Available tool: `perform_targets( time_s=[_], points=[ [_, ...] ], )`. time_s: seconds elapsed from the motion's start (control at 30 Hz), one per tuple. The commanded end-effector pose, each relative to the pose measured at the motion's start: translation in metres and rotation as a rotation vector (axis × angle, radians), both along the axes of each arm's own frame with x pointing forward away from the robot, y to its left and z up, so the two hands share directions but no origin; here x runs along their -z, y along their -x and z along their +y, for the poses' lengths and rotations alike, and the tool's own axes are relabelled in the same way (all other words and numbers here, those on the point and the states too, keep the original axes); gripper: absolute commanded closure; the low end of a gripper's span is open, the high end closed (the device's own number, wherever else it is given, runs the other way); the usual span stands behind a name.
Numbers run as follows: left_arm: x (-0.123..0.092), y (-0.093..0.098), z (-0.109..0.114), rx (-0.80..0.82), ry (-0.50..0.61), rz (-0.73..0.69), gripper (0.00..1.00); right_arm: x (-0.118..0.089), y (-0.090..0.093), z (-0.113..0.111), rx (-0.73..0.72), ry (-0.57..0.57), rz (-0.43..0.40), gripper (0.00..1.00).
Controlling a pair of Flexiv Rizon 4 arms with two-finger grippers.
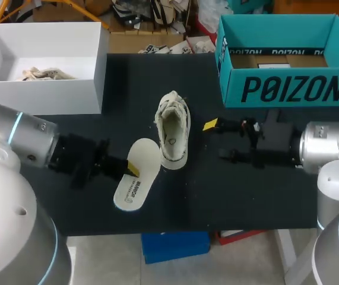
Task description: Take the shoe out of the shoebox, open the shoe tongue, remove and reinsert the insole, then place the shoe into the shoebox
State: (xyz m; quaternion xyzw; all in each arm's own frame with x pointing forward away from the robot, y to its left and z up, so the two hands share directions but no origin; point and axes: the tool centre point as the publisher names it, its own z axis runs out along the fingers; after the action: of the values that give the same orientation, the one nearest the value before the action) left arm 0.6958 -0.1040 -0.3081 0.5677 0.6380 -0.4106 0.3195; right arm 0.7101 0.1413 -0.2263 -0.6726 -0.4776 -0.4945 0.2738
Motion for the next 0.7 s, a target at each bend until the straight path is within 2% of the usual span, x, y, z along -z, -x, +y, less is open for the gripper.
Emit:
perform_targets(
  time_s=[0.03, 0.27, 0.7],
  points=[
    [0.003, -0.014, -0.010, 0.036, -0.078, 0.021, 1.00, 0.002, 0.001, 0.004, 0.036, -0.002, -0.015, 0.00],
    [0.007, -0.037, -0.026, 0.081, -0.151, 0.004, 1.00, 0.002, 0.001, 0.004, 0.036, -0.002, -0.015, 0.00],
    [0.023, -0.073, -0.047, 0.131, -0.210, 0.031, 1.00, 0.002, 0.001, 0.004, 0.036, -0.002, -0.015, 0.00]
  ],
)
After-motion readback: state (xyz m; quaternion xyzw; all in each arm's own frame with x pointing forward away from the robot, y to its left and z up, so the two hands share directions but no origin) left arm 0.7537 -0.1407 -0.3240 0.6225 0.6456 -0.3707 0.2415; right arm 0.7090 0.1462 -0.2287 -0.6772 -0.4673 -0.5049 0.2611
